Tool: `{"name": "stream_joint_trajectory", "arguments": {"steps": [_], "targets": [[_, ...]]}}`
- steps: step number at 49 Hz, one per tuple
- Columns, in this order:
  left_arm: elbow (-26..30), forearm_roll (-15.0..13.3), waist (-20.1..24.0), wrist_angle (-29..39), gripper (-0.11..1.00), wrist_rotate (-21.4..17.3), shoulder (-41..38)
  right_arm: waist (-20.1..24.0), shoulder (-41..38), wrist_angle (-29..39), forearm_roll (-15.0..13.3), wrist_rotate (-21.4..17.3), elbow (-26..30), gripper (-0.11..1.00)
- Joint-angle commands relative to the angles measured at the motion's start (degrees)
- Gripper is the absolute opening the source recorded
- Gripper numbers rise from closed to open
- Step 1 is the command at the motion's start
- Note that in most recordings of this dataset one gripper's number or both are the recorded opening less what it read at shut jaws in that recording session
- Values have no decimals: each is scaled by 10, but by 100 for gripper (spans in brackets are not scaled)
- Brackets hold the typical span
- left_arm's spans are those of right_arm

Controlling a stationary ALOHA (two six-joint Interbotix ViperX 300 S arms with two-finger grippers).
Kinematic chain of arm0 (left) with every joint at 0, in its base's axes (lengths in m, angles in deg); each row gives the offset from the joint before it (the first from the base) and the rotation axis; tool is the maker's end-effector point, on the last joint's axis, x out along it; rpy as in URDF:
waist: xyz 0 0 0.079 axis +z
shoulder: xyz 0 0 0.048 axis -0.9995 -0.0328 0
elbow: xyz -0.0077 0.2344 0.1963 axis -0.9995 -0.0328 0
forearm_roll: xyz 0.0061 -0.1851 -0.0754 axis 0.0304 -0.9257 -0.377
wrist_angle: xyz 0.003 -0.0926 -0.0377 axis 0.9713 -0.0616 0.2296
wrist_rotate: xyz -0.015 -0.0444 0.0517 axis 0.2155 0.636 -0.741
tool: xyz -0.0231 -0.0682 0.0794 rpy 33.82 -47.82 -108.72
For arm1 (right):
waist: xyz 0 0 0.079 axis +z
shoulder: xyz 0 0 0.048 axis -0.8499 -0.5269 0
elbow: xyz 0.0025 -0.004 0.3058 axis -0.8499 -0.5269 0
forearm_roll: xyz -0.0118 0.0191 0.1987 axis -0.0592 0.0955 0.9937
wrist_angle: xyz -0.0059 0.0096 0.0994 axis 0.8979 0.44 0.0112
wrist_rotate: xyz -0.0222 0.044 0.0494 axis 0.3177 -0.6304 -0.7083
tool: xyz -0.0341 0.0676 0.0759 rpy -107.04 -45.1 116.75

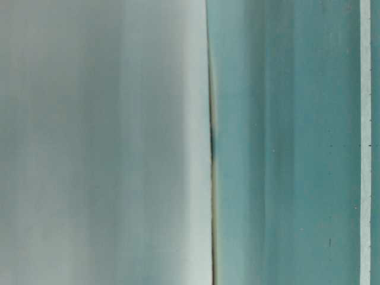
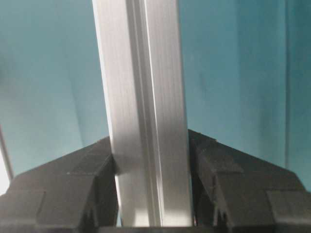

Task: Lift the metal rail with both hands.
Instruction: 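Hold the rail aloft, then lower it toward the table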

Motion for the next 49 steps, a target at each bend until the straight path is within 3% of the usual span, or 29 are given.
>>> {"name": "stream_joint_trajectory", "arguments": {"steps": [1, 16, 24, 37, 49], "targets": [[22, 3, 2, -6, 36, 3, 7, -2, 4, -5, 4, -5, -3, 39], [10, 3, 3, -7, 36, 2, 6, -5, 9, -8, 4, -4, -36, 39], [-63, 3, 12, -26, 36, -1, 6, -13, 4, -22, 3, 7, -87, 39], [-218, 3, 25, -168, 36, 4, 18, -13, 23, -174, 3, 21, -236, 39], [-315, 3, 36, -263, 36, 2, 20, -13, 17, -300, -1, 31, -358, 39]]}}
